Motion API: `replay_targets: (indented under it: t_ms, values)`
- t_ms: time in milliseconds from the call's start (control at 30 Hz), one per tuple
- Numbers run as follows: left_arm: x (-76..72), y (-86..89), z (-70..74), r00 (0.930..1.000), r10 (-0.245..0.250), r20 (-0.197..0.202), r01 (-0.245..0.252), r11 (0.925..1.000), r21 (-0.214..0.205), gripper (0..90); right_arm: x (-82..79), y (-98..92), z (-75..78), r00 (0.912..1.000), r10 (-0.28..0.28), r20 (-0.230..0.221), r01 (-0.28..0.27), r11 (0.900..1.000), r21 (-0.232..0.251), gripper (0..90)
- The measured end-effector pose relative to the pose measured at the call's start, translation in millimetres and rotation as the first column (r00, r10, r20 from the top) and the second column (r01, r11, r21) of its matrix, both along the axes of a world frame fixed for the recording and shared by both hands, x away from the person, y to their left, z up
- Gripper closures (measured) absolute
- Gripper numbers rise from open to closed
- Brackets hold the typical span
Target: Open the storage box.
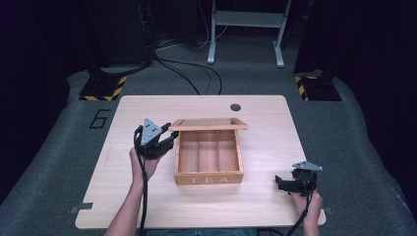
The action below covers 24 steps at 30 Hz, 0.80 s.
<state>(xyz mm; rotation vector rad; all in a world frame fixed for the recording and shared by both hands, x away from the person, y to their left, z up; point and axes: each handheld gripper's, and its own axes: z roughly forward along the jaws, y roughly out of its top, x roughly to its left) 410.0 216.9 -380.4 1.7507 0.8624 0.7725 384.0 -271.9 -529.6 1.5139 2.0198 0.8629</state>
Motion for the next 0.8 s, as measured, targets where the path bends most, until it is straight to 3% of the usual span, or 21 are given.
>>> replay_targets:
  t_ms: [467, 800]
  values:
    - [11.6, 2.8, 14.0, 0.9987, -0.026, -0.044, 0.027, 0.9995, 0.018, 60.8, 0.1, 0.1, -0.2, 1.0, -0.003, 0.004, 0.003, 1.0, 0.003, 1.6]
    - [20.1, 3.6, 21.6, 0.9983, -0.03, -0.049, 0.031, 0.9993, 0.019, 61.1, 0.2, 0.4, 0.0, 1.0, -0.005, 0.001, 0.005, 1.0, 0.004, 1.7]
